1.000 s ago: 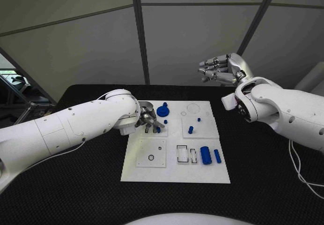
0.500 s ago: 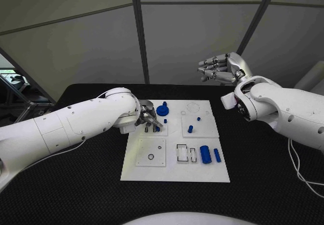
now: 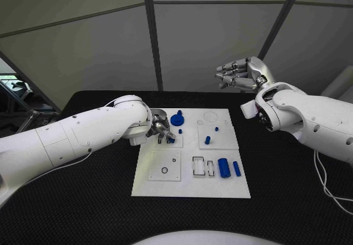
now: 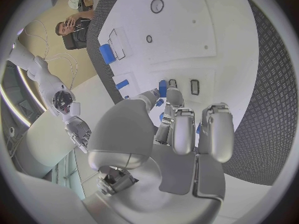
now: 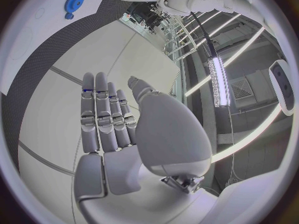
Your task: Assemble the parts on the task board
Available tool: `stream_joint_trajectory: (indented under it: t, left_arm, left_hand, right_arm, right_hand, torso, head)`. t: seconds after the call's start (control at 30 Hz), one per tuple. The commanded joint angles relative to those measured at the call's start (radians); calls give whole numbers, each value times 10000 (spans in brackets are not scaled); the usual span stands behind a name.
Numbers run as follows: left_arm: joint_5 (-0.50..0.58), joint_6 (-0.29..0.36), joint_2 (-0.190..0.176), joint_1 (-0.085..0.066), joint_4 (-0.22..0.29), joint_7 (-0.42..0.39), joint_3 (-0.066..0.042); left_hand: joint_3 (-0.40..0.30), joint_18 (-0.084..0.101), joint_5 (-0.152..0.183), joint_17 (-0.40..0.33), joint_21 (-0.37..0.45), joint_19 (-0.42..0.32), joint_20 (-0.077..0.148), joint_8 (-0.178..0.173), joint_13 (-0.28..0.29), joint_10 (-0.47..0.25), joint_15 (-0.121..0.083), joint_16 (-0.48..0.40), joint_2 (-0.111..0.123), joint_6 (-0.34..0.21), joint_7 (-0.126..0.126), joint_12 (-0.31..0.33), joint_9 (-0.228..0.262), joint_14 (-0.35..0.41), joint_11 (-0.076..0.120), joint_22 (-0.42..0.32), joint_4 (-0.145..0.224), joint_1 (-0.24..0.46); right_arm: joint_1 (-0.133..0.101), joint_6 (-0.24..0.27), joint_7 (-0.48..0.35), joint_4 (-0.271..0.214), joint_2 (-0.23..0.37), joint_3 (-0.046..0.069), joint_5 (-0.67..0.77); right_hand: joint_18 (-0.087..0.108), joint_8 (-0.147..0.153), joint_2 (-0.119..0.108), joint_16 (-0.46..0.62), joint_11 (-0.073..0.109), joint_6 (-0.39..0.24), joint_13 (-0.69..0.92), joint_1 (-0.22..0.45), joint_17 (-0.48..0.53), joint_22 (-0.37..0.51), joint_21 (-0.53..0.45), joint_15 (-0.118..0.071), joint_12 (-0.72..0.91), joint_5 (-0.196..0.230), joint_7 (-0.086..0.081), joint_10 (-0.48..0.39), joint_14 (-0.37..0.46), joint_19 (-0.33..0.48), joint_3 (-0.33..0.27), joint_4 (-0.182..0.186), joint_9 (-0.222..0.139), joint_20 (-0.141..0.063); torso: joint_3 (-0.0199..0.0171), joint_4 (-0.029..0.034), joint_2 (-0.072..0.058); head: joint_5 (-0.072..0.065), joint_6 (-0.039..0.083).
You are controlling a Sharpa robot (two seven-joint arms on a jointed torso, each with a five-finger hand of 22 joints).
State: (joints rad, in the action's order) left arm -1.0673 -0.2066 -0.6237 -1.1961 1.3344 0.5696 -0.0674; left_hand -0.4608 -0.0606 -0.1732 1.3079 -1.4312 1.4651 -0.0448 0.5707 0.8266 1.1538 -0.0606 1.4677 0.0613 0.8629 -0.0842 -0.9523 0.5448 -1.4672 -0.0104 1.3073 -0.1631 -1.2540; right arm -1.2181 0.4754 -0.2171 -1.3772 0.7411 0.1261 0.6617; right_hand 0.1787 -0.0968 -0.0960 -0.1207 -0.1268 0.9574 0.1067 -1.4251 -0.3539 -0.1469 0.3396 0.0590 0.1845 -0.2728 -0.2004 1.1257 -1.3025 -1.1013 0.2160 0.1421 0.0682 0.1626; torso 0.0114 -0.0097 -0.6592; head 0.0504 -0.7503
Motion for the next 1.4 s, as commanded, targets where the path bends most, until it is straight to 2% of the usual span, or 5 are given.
stream_joint_trajectory:
  t: [0.03,0.13,0.37,0.47,1.4]
  left_arm:
    - [-19,-20,-37,-5,59,-184,1]
    - [151,232,-94,-5,125,-258,1]
    - [394,1217,-332,-3,477,-429,3]
    - [416,1592,-441,-2,656,-449,4]
    - [-1215,2857,-741,194,1170,46,446]
  left_hand:
    - [-2002,129,-74,1679,-46,11,-48,114,45,115,39,-47,143,-57,5,-43,145,-724,40,371,1534,366]
    - [-2390,146,-265,1681,-94,49,-47,213,126,189,24,-47,239,-69,8,-120,275,-725,44,463,1737,587]
    - [-2735,181,-1928,1686,-205,134,-12,479,435,444,-19,-49,531,19,59,-409,586,-725,99,665,2013,1114]
    - [-2767,190,-2146,1687,-232,155,2,537,538,517,-34,-50,570,34,79,-500,665,-726,120,713,2079,1195]
    - [-2803,224,-2365,1694,-334,237,27,628,801,711,-66,-44,650,93,117,-736,779,-729,154,887,2196,1254]
  right_arm:
    - [-22,-64,-42,7,-11,11,25]
    - [-22,-64,-46,17,-15,10,25]
    - [-22,-67,-52,41,0,10,25]
    - [-22,-63,-52,45,16,10,25]
    - [-23,-69,-66,81,115,10,25]
  right_hand:
    - [48,29,0,65,3,60,-8,28,13,8,-64,3,-47,-57,-8,46,-73,-46,-8,-50,15,9]
    - [48,29,0,65,3,60,-8,28,13,8,-64,3,-47,-57,-8,46,-73,-46,-8,-50,15,9]
    - [46,31,-6,74,0,62,-15,45,17,15,-73,6,-51,-63,-10,49,-78,-51,-15,-45,15,10]
    - [44,34,-12,84,-3,63,-24,67,22,23,-85,9,-57,-65,-12,52,-83,-58,-25,-38,14,13]
    - [42,38,-19,98,-7,65,-37,102,29,36,-105,14,-64,-67,-14,56,-92,-67,-41,-26,14,16]
  torso:
    - [-2,1,2]
    - [0,3,2]
    - [-2,6,-4]
    - [-9,10,1]
    - [-22,41,4]
  head:
    - [18,-4]
    - [27,-1]
    - [67,-21]
    - [81,-32]
    - [191,-164]
